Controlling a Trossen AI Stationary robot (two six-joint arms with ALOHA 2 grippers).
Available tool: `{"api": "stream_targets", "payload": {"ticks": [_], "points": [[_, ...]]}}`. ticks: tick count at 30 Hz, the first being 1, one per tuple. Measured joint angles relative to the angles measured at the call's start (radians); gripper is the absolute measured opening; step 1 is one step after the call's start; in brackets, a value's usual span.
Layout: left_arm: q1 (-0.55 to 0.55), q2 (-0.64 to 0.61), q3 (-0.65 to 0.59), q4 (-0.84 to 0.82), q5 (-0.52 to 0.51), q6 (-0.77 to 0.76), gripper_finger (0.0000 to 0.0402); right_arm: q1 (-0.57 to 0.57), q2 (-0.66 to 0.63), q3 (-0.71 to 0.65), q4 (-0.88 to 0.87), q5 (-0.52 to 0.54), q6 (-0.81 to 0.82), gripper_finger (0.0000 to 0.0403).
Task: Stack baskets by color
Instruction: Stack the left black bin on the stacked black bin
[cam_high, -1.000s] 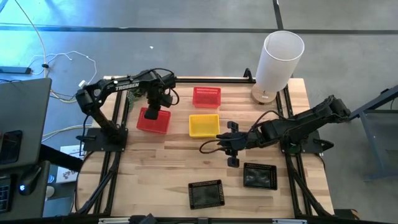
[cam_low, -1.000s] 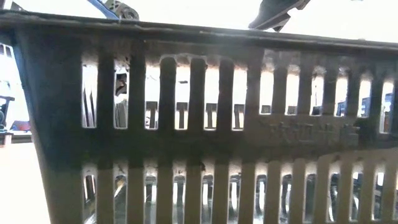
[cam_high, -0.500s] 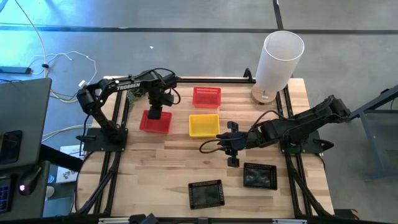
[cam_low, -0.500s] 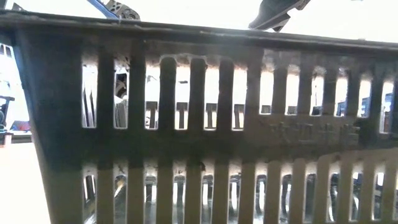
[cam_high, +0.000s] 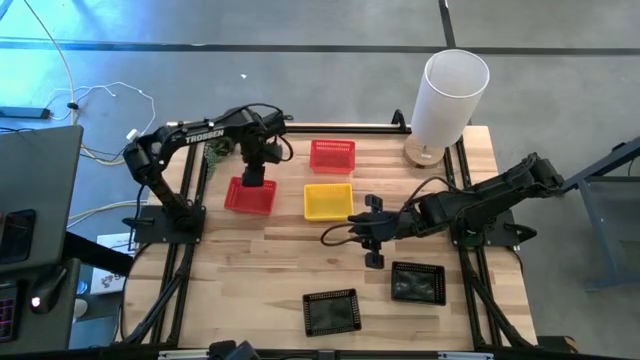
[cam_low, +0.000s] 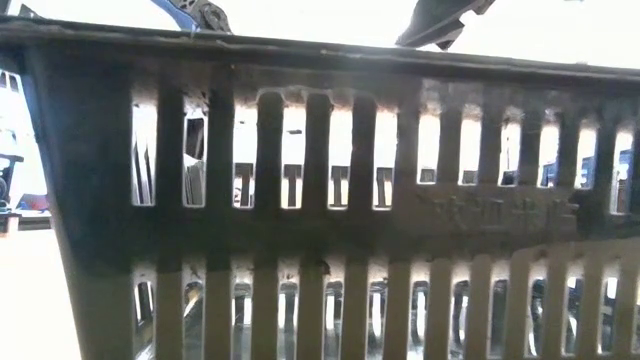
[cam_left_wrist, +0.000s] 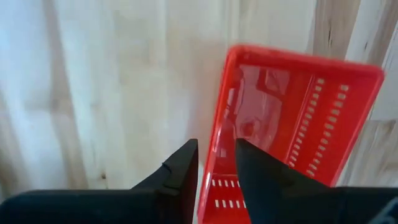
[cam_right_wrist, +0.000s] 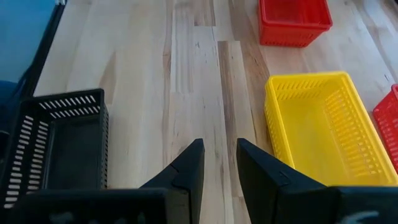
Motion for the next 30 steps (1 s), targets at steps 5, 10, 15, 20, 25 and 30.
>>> {"api": "stream_targets", "payload": {"ticks": [5,10,15,20,25,30], "points": [[-0.033,-0.006,0.042,-0.008,0.0,-0.02,0.009,0.001,0.0,0.0,0.046,0.0,-0.025,0.0083],[-0.072,-0.048,0.04,-0.001,0.006,-0.053,0.009,0.001,0.0,0.0,0.068,-0.001,-0.026,0.0083],[-0.116,-0.127,0.019,0.007,0.01,-0.146,0.009,0.001,0.0,0.0,0.073,0.0,-0.049,0.0083],[-0.18,-0.212,-0.009,0.022,0.008,-0.283,0.009,0.001,0.0,0.0,0.08,0.0,-0.078,0.0083],[-0.266,-0.29,-0.055,0.069,0.002,-0.398,0.009,0.005,0.005,0.0,0.094,-0.034,-0.066,0.0083],[-0.339,-0.341,-0.12,0.127,-0.001,-0.497,0.009,0.038,0.056,0.0,0.125,-0.078,-0.025,0.0083]]}}
